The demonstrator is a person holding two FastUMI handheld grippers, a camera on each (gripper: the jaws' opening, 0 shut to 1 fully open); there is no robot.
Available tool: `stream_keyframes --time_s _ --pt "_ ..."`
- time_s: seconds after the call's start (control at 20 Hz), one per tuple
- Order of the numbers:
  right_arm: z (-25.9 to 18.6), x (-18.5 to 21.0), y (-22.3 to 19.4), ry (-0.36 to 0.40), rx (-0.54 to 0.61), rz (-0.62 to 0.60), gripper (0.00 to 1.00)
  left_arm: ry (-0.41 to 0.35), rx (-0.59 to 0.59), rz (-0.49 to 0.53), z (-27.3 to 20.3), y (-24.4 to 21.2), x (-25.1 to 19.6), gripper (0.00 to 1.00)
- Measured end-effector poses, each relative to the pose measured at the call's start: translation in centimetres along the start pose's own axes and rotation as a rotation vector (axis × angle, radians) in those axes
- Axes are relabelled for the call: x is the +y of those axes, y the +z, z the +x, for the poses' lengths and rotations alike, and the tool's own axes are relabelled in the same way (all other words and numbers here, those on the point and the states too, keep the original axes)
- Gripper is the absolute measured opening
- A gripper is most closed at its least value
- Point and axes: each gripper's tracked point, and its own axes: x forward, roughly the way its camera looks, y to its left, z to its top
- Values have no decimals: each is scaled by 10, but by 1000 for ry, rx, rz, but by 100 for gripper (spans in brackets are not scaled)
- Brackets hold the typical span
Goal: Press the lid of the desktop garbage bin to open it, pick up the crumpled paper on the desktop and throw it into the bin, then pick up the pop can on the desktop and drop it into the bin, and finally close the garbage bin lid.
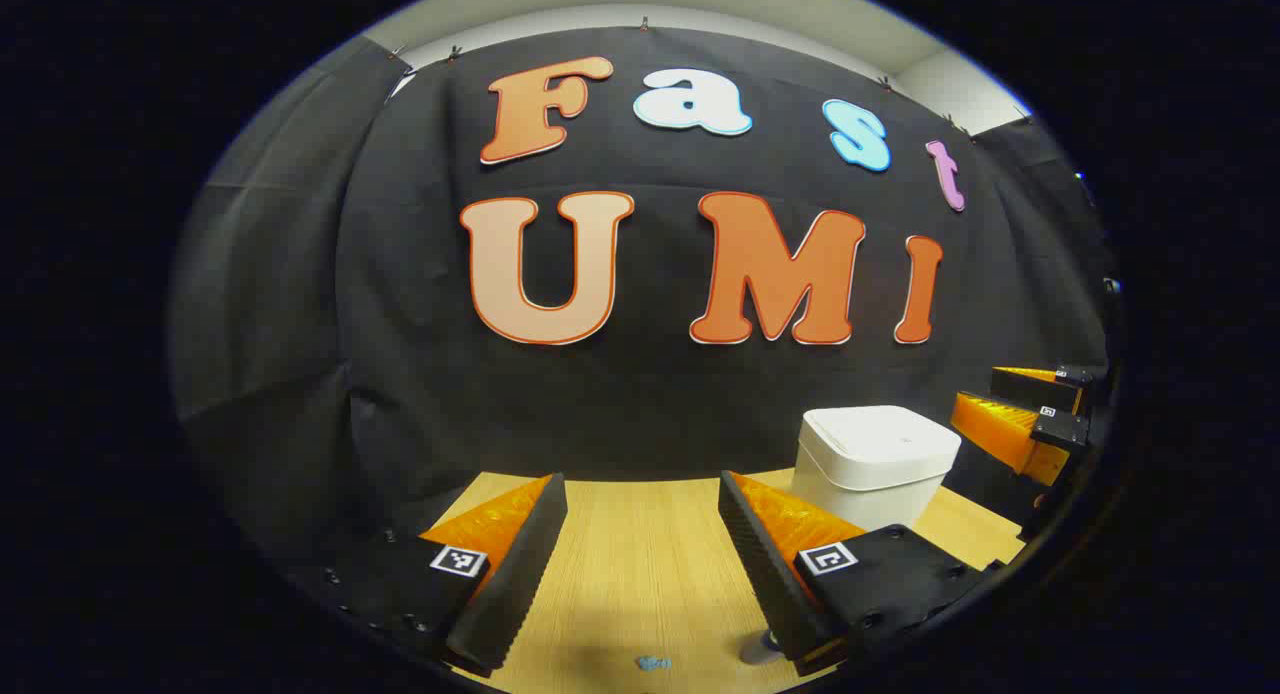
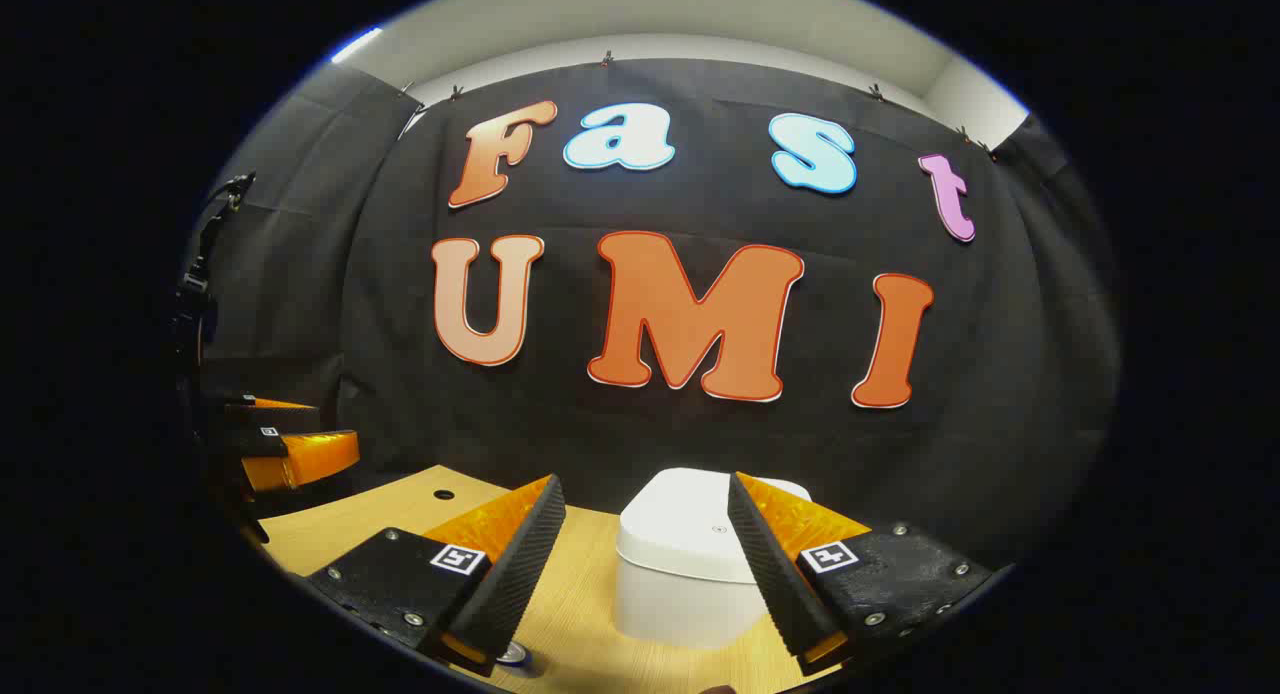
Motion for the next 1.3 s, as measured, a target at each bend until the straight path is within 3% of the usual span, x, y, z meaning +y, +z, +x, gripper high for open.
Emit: stream_keyframes --time_s 0.4,1.05,1.15,1.3 --pt "36 -6 3 72 -14 62 99 37 13 -8 18 -2 -30 98" --pt "54 -42 10 27 -17 1 97 68 12 51 16 -2 -38 97" --pt "59 -48 8 17 -7 -17 95 88 12 56 11 -1 -33 98" --pt "67 -55 7 8 7 -25 84 118 20 53 4 -6 -26 97"
